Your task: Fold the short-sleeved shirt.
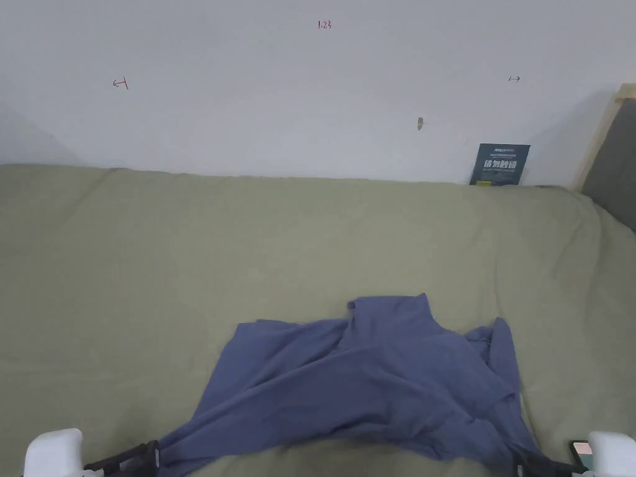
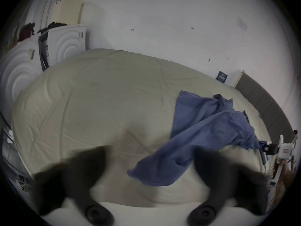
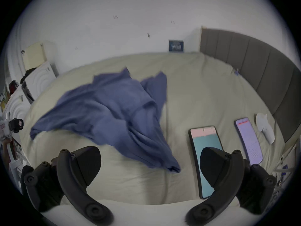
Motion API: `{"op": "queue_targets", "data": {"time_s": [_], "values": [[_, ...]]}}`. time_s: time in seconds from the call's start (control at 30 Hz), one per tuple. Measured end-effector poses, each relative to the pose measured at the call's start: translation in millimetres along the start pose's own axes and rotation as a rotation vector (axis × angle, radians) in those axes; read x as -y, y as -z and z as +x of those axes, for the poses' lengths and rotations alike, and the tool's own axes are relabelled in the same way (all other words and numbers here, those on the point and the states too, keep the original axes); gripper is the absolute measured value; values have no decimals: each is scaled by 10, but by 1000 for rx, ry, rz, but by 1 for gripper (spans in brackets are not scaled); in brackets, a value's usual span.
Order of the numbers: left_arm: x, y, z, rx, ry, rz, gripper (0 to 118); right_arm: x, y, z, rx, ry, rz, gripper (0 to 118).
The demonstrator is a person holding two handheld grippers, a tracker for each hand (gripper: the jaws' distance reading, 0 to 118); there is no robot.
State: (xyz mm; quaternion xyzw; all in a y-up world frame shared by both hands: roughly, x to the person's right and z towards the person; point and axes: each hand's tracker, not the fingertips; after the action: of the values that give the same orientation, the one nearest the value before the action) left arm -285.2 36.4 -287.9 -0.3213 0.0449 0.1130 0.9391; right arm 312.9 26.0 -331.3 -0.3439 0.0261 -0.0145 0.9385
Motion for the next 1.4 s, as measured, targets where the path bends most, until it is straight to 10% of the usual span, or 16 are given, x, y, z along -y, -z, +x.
{"op": "queue_targets", "data": {"time_s": [0.27,0.3,0.33,0.4,0.57,0.63,0.67,1.17,1.3,1.4], "values": [[141,-875,379,-71,202,118,117,56,-1062,-725,-198,11,213,117],[240,-743,185,-92,234,106,113,81,-1109,-774,-249,36,203,104],[269,-760,162,-98,255,97,98,101,-1147,-819,-271,59,207,71],[270,-713,95,-76,263,9,0,130,-1196,-964,-174,30,217,1],[186,-545,-84,-54,175,-5,5,154,-1248,-1070,-257,9,209,0],[108,-389,-198,-1,151,-33,97,126,-1267,-1096,-265,-15,208,1],[62,-283,-253,30,147,-78,118,116,-1271,-1104,-264,-15,207,0],[104,706,-99,161,215,-179,105,-21,-1227,-1125,-239,18,200,1],[110,701,49,161,233,-208,6,-94,-1229,-1108,-234,25,205,1],[115,712,71,194,202,-249,6,-165,-1195,-1087,-235,19,201,1]]}}
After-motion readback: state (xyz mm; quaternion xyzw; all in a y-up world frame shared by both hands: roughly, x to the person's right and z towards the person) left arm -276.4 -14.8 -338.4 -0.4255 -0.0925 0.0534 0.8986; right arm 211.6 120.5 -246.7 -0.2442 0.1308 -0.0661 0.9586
